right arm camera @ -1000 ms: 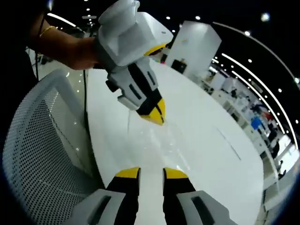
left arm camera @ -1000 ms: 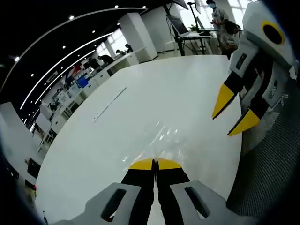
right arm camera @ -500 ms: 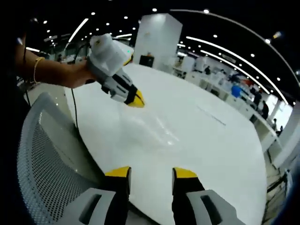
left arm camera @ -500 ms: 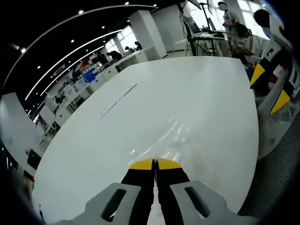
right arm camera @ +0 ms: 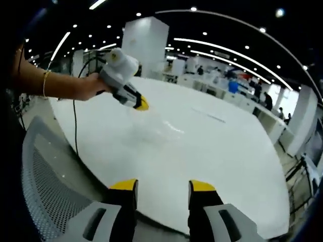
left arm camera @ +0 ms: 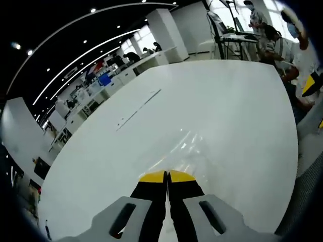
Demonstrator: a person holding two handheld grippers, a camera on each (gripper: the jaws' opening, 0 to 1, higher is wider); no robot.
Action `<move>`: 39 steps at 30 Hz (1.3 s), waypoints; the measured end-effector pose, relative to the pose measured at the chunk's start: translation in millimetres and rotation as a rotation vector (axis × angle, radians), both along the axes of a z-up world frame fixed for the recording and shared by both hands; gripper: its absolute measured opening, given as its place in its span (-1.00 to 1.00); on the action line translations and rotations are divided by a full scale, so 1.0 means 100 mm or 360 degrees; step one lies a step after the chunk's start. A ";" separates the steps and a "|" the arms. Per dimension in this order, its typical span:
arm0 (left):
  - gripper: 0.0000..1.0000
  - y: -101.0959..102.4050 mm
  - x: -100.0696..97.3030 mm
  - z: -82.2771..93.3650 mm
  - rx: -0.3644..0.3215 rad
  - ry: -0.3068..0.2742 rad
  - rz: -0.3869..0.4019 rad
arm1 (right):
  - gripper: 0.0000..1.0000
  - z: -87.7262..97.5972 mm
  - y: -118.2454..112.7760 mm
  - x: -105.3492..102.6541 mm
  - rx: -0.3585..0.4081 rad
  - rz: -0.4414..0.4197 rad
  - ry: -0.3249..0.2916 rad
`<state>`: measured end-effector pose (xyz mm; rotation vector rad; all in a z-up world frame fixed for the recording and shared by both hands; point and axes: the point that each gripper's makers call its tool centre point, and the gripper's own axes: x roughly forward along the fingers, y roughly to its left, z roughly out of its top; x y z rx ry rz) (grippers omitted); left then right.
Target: Open the resealable bag by pulling the two sides of the seal apart until the entire bag opening is separated and visibly accessible.
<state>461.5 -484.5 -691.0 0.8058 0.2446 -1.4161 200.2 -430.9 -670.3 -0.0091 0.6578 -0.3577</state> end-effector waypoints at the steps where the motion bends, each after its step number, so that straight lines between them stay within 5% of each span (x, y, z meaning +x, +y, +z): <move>1: -1.00 -0.05 0.03 -0.02 0.0005 -0.0002 0.0005 | -0.25 -0.02 -0.01 -0.03 0.0017 -0.0029 0.0004; 6: -1.00 -0.22 0.10 -0.02 -0.0001 0.0026 0.0032 | -0.12 -0.14 0.03 -0.09 0.0125 -0.0115 -0.0011; 21: -1.00 -0.65 0.41 -0.06 -0.0033 0.0056 0.0217 | -0.11 -0.12 0.00 -0.05 0.0112 -0.0105 -0.0060; 26: -1.00 -0.79 0.49 -0.04 -0.0039 0.0037 0.0243 | -0.11 -0.11 -0.01 -0.04 0.0122 -0.0110 -0.0072; 29: -1.00 -0.81 0.56 -0.05 0.0004 -0.0049 0.0257 | -0.11 -0.11 -0.03 -0.04 0.0133 -0.0117 -0.0093; 35: -1.00 -0.87 0.52 -0.10 0.0014 -0.0006 0.0228 | -0.10 -0.10 -0.01 -0.03 0.0148 -0.0097 -0.0112; 39: -1.00 -0.83 0.38 -0.17 0.0036 0.0100 0.0163 | -0.08 -0.10 -0.01 -0.03 0.0149 -0.0087 -0.0112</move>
